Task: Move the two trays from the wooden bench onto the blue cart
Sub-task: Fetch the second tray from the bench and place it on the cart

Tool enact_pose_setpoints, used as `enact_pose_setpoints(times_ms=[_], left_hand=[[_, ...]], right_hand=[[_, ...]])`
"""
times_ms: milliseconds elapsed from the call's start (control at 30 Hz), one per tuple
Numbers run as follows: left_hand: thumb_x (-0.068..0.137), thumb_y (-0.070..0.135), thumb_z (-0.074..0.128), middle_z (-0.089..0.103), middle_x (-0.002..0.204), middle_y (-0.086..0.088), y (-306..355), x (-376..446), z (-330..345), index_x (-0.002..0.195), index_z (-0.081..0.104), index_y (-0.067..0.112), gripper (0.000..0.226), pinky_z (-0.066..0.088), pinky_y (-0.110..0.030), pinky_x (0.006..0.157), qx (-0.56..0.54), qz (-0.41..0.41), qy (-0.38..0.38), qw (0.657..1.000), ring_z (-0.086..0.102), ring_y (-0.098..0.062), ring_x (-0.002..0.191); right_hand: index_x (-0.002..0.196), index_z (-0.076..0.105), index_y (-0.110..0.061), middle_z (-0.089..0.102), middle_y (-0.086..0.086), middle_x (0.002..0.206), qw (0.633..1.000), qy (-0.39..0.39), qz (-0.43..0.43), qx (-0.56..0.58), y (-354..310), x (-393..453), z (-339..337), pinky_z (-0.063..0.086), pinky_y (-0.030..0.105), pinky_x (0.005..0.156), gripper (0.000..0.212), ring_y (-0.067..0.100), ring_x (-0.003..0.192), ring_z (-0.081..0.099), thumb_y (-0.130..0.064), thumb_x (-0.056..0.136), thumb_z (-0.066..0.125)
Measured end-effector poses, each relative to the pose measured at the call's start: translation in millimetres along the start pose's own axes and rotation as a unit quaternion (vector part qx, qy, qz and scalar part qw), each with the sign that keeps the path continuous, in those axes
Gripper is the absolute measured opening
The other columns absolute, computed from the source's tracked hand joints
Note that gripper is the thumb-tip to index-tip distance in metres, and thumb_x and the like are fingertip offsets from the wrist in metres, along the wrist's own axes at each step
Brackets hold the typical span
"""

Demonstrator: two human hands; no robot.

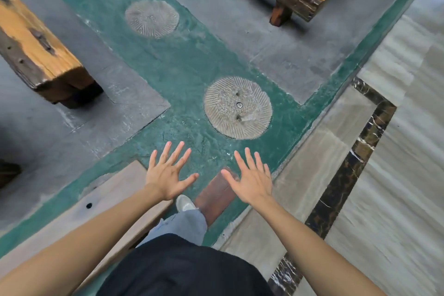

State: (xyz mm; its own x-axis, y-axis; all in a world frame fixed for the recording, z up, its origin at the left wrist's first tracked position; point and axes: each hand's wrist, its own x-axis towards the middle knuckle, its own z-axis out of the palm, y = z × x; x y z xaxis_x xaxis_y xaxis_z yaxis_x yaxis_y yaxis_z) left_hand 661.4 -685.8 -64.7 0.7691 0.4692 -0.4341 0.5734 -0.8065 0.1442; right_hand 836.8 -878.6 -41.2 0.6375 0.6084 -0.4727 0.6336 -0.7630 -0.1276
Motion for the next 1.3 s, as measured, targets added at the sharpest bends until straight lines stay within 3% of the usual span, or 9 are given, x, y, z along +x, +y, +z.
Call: enact_pose_setpoints(times_ms=[367, 767, 1100, 1300], left_hand=[[0.078, 0.085, -0.004, -0.018, 0.164, 0.018, -77.8, 21.3, -40.1, 0.159, -0.011, 0.032, 0.096, -0.009, -0.059, 0.121, -0.059, -0.136, 0.045, 0.988, -0.021, -0.028, 0.153], [0.078, 0.084, -0.004, -0.020, 0.165, 0.014, -166.3, 58.8, -56.9, 0.158, -0.017, 0.031, 0.096, -0.008, -0.057, 0.122, -0.139, -0.313, 0.063, 0.937, -0.019, -0.027, 0.154], [0.071, 0.082, -0.012, -0.021, 0.166, 0.010, -231.8, 149.5, -102.0, 0.159, -0.013, 0.033, 0.101, -0.004, -0.056, 0.123, -0.213, -0.462, 0.049, 0.859, -0.016, -0.027, 0.155], [0.072, 0.083, -0.010, -0.020, 0.166, 0.009, -247.4, 158.4, -108.4, 0.159, -0.012, 0.035, 0.099, -0.003, -0.057, 0.122, -0.253, -0.525, 0.049, 0.811, -0.015, -0.027, 0.155]], right_hand=[[0.164, 0.001, -0.029, -0.008, -0.011, 0.171, 0.980, 0.011, -0.188, -0.063, -113.5, 109.4, -64.6, -0.002, 0.046, 0.126, 0.088, 0.019, 0.157, -0.014, -0.080, 0.093, 0.012], [0.164, -0.001, -0.032, -0.008, -0.009, 0.171, 0.916, -0.020, -0.372, -0.150, -254.7, 234.1, -97.5, -0.001, 0.045, 0.127, 0.084, 0.019, 0.157, -0.015, -0.077, 0.095, 0.013], [0.163, -0.001, -0.039, -0.010, -0.010, 0.171, 0.835, -0.061, -0.506, -0.206, -355.6, 354.2, -146.6, -0.004, 0.045, 0.127, 0.080, 0.018, 0.156, -0.018, -0.078, 0.095, 0.011], [0.163, 0.001, -0.038, -0.009, -0.009, 0.171, 0.787, -0.093, -0.569, -0.220, -420.1, 388.5, -150.1, -0.002, 0.046, 0.127, 0.079, 0.020, 0.157, -0.016, -0.077, 0.096, 0.013]])
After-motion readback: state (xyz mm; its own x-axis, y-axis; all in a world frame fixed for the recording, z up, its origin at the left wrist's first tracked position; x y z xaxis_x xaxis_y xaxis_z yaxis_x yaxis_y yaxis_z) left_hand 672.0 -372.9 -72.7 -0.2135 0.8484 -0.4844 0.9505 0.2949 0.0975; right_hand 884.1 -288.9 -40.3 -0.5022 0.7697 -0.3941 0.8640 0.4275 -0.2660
